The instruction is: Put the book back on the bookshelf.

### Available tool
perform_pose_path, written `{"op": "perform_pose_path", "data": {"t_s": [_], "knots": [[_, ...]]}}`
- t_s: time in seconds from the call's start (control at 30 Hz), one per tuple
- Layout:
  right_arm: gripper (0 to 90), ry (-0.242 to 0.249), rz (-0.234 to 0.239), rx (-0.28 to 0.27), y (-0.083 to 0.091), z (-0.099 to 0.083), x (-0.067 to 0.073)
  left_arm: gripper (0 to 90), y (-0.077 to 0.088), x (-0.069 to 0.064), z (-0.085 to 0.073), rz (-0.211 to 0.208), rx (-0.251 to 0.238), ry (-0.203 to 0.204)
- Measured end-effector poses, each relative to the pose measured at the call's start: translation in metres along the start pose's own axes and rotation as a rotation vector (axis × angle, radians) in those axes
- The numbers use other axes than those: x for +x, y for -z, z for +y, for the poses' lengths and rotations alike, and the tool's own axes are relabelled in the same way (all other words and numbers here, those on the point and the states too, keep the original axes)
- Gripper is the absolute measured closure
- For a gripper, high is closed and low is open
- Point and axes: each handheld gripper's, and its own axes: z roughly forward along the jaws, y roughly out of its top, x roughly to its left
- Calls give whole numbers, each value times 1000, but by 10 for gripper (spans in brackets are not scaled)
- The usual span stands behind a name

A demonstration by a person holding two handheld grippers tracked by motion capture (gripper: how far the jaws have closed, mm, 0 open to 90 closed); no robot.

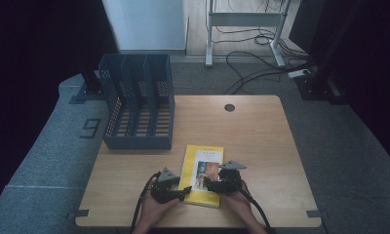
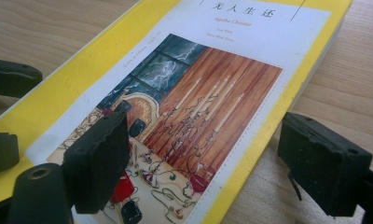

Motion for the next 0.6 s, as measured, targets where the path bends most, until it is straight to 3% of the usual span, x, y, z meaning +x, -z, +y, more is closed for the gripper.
{"op": "perform_pose_path", "data": {"t_s": [0.37, 0.6], "knots": [[93, -4, 25, 14, -9, 7, -7, 343, -1, 2, -1, -11, -3, 14], [124, 15, 13, 2, -9, 10, -8, 345, -1, 2, -1, -6, -3, 12]]}}
